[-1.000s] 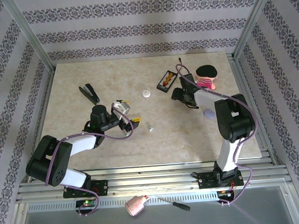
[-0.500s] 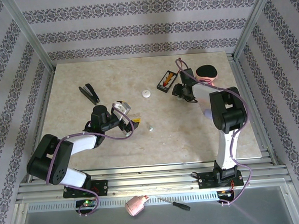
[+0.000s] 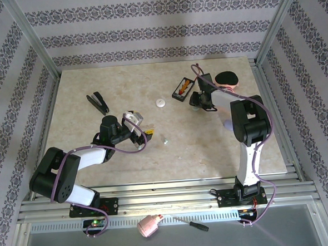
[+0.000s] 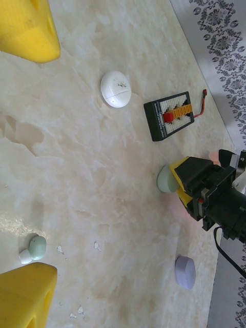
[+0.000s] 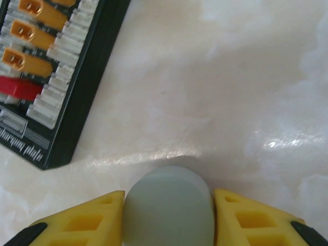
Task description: Insert the wireless bluetooth earbuds into the charging case
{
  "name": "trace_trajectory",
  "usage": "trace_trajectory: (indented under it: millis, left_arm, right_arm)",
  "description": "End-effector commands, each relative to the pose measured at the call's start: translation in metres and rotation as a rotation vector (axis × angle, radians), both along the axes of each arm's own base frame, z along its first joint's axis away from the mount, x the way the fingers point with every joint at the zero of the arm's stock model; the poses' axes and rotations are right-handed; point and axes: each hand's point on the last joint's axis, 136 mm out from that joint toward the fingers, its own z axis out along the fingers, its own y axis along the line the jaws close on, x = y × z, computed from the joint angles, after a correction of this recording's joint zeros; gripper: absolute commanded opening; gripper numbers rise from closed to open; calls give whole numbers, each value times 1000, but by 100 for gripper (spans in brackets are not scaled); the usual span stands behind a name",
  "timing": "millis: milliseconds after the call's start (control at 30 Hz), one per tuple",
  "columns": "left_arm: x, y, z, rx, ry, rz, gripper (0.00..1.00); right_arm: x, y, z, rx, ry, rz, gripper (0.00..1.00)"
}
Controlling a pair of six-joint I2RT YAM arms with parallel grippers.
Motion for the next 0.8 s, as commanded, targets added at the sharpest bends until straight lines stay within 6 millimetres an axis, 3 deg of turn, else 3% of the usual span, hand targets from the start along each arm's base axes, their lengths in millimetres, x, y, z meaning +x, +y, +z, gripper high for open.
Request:
trace_trajectory:
  millis: [0,133,367,567,667,767]
  left_arm:
    - [-1,-3,-3,7,9,-4,99]
    - [0,-2,-3,9,5,5,99]
    - [14,11,-1,-22,65,96,99]
    - [26,28,-1,-69,120,186,99]
    - [27,30,-1,-79,122,187,99]
    - [27,30,-1,-81,119,188,99]
  right_arm:
    - [-19,19,11,19,17,127,37]
    - [-37,48,15,51,29,279,37]
    - [-87,101,5,-16,84,582,38]
    - [-107,114,-6,-160,94,683,40]
    - [-103,113,1,-237,32,669,44]
    - [-101,118,14,-233,-36,658,55]
